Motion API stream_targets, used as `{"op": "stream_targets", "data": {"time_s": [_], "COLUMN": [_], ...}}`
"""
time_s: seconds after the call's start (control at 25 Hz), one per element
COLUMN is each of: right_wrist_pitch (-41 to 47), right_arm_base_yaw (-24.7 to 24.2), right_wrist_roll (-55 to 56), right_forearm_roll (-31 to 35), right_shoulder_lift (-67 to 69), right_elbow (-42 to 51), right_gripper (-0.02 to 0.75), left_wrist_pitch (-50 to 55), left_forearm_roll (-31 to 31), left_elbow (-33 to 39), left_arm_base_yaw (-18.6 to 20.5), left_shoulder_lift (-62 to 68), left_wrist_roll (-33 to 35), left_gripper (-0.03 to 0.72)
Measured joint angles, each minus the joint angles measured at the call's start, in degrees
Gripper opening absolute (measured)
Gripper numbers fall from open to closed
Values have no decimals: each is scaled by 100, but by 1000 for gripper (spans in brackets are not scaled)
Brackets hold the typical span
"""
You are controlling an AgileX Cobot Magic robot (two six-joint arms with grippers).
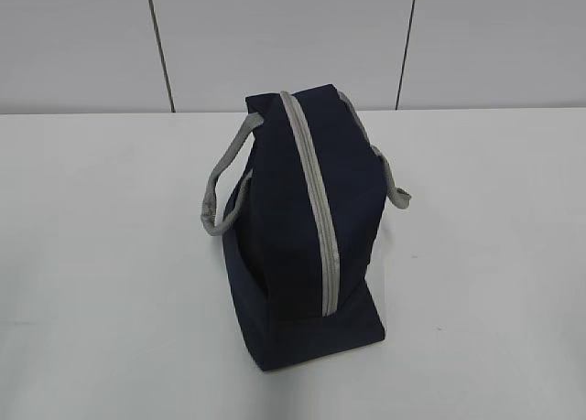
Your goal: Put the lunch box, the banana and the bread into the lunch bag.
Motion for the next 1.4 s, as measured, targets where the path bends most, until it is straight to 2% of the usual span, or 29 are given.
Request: {"op": "stream_targets", "data": {"time_s": [0.28, 0.56, 0.92, 1.4], "right_wrist_pitch": [-25, -33, -46, -46], "right_arm_base_yaw": [-73, -535, -731, -735], "right_wrist_roll": [-9, -22, -22, -22], "right_forearm_roll": [0, 0, -28, -41], "right_shoulder_lift": [0, -39, -166, -166], "right_elbow": [0, 0, 0, 0], "right_gripper": [477, 477, 477, 477], "left_wrist_pitch": [-7, -9, 28, 29], "left_forearm_roll": [4, 4, 4, -2], "left_elbow": [0, 0, 0, 0], "left_arm_base_yaw": [28, 538, 870, 909], "left_shoulder_lift": [-35, -682, -1553, -1578], "left_wrist_roll": [0, 0, 0, 0], "left_gripper": [465, 452, 410, 386]}}
